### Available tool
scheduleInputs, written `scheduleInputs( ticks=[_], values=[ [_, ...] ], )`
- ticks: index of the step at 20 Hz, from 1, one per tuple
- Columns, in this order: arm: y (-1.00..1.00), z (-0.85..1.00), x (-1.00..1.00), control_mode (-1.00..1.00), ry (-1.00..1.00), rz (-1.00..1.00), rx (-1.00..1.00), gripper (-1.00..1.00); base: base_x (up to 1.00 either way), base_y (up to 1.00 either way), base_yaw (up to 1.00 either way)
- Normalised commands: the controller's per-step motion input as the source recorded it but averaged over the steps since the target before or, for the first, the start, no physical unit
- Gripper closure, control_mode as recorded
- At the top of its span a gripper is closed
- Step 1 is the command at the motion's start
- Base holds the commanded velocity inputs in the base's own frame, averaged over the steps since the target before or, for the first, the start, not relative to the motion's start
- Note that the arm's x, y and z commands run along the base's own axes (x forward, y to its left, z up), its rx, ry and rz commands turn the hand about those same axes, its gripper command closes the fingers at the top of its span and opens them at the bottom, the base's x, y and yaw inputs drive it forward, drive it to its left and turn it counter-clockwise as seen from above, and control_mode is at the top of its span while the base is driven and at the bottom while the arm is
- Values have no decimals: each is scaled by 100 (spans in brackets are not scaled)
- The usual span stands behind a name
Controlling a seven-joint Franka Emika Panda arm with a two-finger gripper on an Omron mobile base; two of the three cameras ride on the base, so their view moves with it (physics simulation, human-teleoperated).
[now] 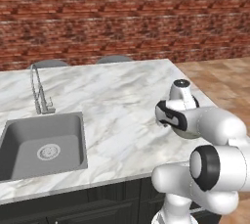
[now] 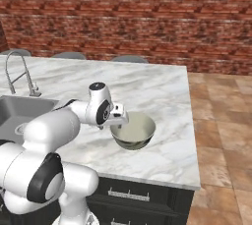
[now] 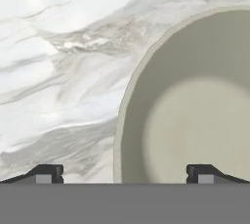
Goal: Place the two vegetables and bowl onto the tray for setting up a vegetable dip station.
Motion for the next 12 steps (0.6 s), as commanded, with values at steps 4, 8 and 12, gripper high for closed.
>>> scheduleInputs(
  ticks=[4,8,12],
  values=[
    [-15,-22,4,-100,-1,0,0,-100,0,0,0],
    [-25,-15,6,-100,0,0,1,-100,0,0,0],
    [-4,-10,2,-100,-1,0,0,100,0,0,0]
  ],
)
